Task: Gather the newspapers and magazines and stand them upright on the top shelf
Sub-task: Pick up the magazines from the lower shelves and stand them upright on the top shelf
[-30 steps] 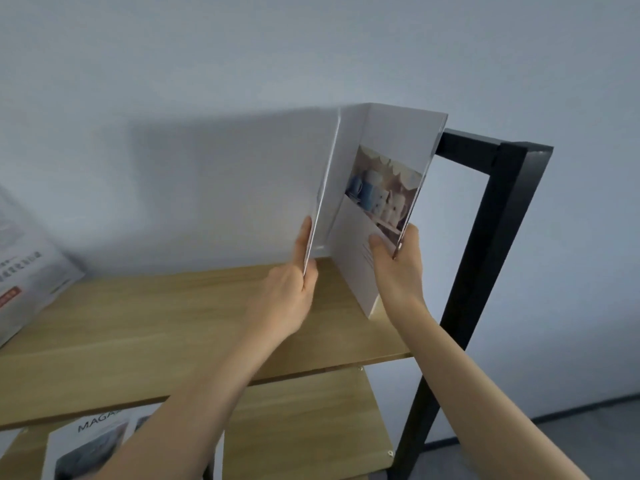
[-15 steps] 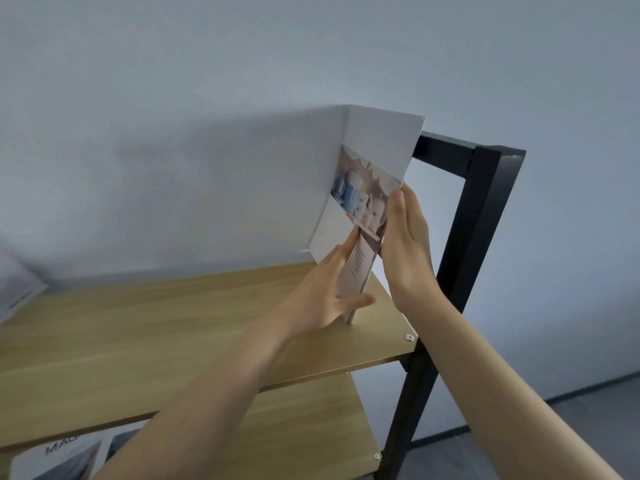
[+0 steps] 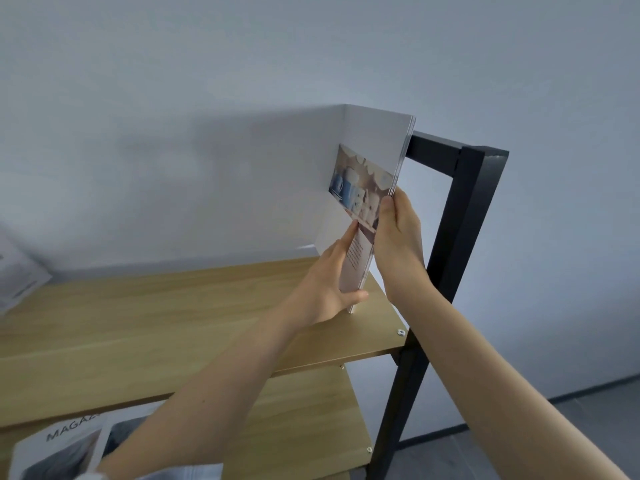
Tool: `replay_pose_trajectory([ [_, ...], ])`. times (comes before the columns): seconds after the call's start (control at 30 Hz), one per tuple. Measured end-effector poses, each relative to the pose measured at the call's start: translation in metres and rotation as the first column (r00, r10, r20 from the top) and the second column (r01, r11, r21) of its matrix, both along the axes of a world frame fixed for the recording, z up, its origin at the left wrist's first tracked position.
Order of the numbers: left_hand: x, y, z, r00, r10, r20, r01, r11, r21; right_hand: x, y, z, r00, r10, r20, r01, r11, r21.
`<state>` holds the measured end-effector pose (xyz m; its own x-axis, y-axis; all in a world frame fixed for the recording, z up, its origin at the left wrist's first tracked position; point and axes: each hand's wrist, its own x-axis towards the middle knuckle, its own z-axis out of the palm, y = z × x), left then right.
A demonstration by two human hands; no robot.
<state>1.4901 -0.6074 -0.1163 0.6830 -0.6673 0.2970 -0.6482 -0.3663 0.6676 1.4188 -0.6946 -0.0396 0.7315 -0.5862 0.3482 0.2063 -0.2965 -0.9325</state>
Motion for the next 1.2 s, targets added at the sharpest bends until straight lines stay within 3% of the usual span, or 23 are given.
replay_pose_trajectory([
  [0.13,-0.011,0.007,0.005,0.996,0.017,-0.082,-0.015,1.0,0.022,-0.011,0.005,0.003,0.994,0.073,-0.079,-0.064,0.992,0.106],
  [0.27,-0.023,0.022,0.005,0.98,0.083,-0.181,-0.08,0.997,0.022,-0.033,0.009,0.002,0.977,0.129,-0.17,-0.118,0.99,0.075],
  [0.5,-0.075,0.07,-0.002,0.92,0.091,-0.382,-0.197,0.948,-0.249,-0.088,0.033,-0.012,0.963,0.185,-0.197,-0.199,0.979,-0.051],
  [0.7,-0.135,0.132,-0.016,0.879,0.144,-0.454,-0.324,0.88,-0.347,-0.137,0.052,-0.03,0.94,0.24,-0.243,-0.259,0.964,-0.05],
  [0.87,-0.187,0.186,-0.043,0.795,0.276,-0.54,-0.48,0.831,-0.281,-0.168,0.084,-0.059,0.883,0.332,-0.332,-0.359,0.933,-0.02],
  [1.2,-0.226,0.304,-0.127,0.512,0.42,-0.749,-0.715,0.692,-0.101,-0.168,0.181,-0.151,0.674,0.46,-0.579,-0.55,0.835,0.024],
])
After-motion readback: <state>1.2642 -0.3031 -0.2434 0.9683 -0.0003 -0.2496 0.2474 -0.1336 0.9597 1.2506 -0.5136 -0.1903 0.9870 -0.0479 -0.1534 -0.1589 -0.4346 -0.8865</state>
